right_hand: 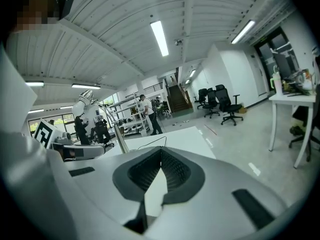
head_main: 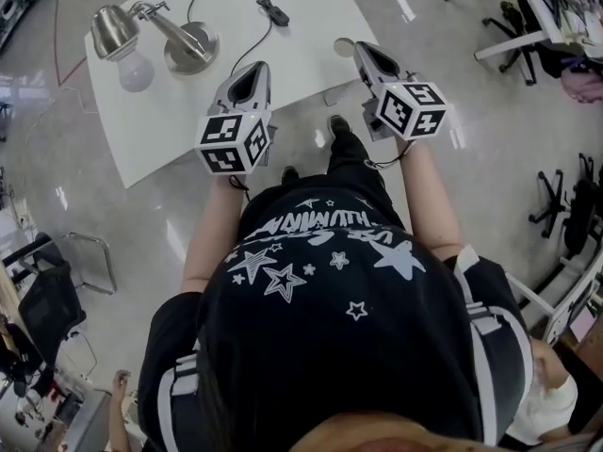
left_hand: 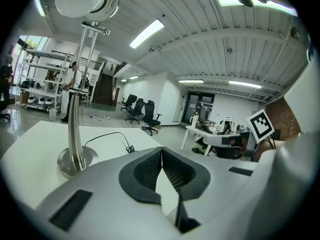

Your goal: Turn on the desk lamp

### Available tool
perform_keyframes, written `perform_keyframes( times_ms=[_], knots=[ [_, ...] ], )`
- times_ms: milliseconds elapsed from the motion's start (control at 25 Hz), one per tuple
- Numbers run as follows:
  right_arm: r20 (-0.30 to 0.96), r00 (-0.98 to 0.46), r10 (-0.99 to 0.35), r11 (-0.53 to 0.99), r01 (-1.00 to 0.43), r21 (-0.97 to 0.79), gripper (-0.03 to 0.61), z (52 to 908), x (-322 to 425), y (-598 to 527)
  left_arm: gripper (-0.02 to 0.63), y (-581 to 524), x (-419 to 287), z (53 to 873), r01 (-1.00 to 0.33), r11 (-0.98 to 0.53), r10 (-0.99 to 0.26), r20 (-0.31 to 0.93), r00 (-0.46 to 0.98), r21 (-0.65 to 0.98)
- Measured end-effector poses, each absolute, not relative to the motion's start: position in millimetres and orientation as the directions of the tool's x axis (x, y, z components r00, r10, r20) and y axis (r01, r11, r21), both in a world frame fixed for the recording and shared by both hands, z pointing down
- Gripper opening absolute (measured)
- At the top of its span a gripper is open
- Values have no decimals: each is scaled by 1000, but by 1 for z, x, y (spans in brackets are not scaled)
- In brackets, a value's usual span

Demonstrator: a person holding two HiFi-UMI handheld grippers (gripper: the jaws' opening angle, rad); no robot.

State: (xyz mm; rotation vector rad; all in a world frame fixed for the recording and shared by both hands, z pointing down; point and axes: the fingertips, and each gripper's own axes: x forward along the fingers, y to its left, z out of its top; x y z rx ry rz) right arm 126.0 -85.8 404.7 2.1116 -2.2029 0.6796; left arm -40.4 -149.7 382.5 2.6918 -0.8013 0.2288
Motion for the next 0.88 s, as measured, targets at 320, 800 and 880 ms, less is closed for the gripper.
perform_keyframes(
  times_ms=[320,800,880],
  knots=[
    [282,-250,-926,164,-941,-295,5,398,161,-151,12,-181,-13,383,-677,-694,-627,257,736,245],
    [280,-436,-855,356,-887,-294,5,405,189,-224,12,-210,31,404,-778,-590,-715,310,627,214],
    [284,-466,-838,384,-874,-300,5,408,190,-230,12,-212,38,410,-790,-574,-721,324,612,215]
  ],
)
